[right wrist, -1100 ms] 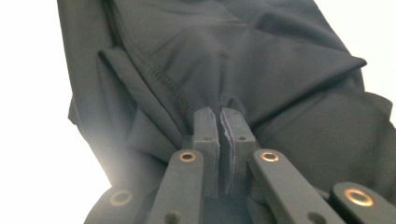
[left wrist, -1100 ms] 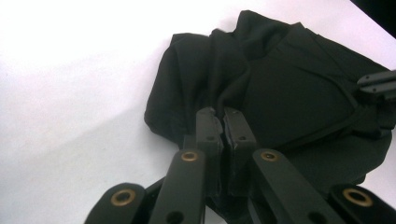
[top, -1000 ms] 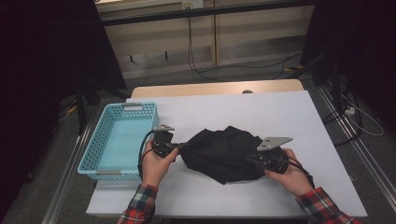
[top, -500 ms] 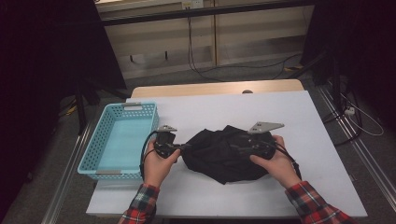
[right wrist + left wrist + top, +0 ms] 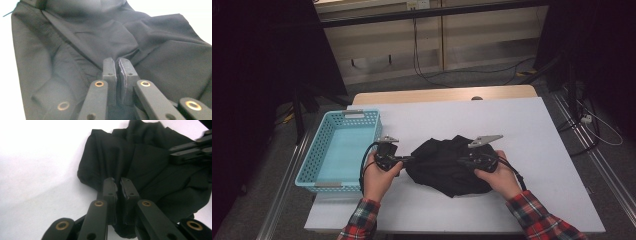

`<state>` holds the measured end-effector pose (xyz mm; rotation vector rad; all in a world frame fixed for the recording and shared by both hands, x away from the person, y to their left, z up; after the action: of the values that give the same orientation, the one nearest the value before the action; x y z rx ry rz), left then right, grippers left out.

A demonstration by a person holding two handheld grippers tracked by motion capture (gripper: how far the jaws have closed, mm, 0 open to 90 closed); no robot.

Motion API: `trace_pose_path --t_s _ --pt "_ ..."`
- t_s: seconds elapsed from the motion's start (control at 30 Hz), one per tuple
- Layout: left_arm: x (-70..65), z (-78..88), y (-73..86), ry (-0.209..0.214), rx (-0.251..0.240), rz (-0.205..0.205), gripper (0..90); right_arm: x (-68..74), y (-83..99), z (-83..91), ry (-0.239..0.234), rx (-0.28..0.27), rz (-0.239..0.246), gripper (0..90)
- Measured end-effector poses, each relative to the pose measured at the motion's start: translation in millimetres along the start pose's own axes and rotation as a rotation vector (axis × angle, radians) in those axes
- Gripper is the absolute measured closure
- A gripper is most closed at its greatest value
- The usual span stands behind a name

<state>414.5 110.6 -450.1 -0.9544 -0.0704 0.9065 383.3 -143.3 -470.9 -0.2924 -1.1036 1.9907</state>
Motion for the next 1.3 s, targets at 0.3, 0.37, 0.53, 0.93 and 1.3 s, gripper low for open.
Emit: trace_pose_path --t_s 0.3,0.37,0.53,0.93,1.3 --pt "-1.3 -0.9 -2.5 -0.002 -0.014 -0.005 75.9 -7.8 6.3 38.8 0.043 -0.057 0.068 86.1" --pt "-1.6 -2.9 -3.1 0.000 -0.020 -0.011 70.7 -13.7 7.9 46.4 0.057 -0.076 0.065 86.1" --pt "-5.8 -7.4 -7.7 0.021 -0.048 -0.039 59.0 -26.9 6.3 60.4 0.084 -0.151 0.018 85.6" --pt "-15.2 -19.4 -12.7 0.030 -0.057 -0.091 39.6 -16.6 11.1 53.4 0.095 -0.134 0.046 71.8" --pt "-35.7 -28.8 -20.6 0.080 -0.092 -0.139 27.1 -48.8 5.0 75.3 0.271 -0.262 -0.062 30.7"
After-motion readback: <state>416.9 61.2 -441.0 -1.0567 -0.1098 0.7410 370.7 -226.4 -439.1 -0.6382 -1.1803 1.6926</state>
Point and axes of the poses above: each handheld gripper's, and its own axes: z roughly backward along the jaws, y roughly out of its underside, x roughly to its left, the point moved 5 cm from there along -z, roughly forward along the jaws, and after that the axes turned 6 degrees about -x, right-handed, at the moved point
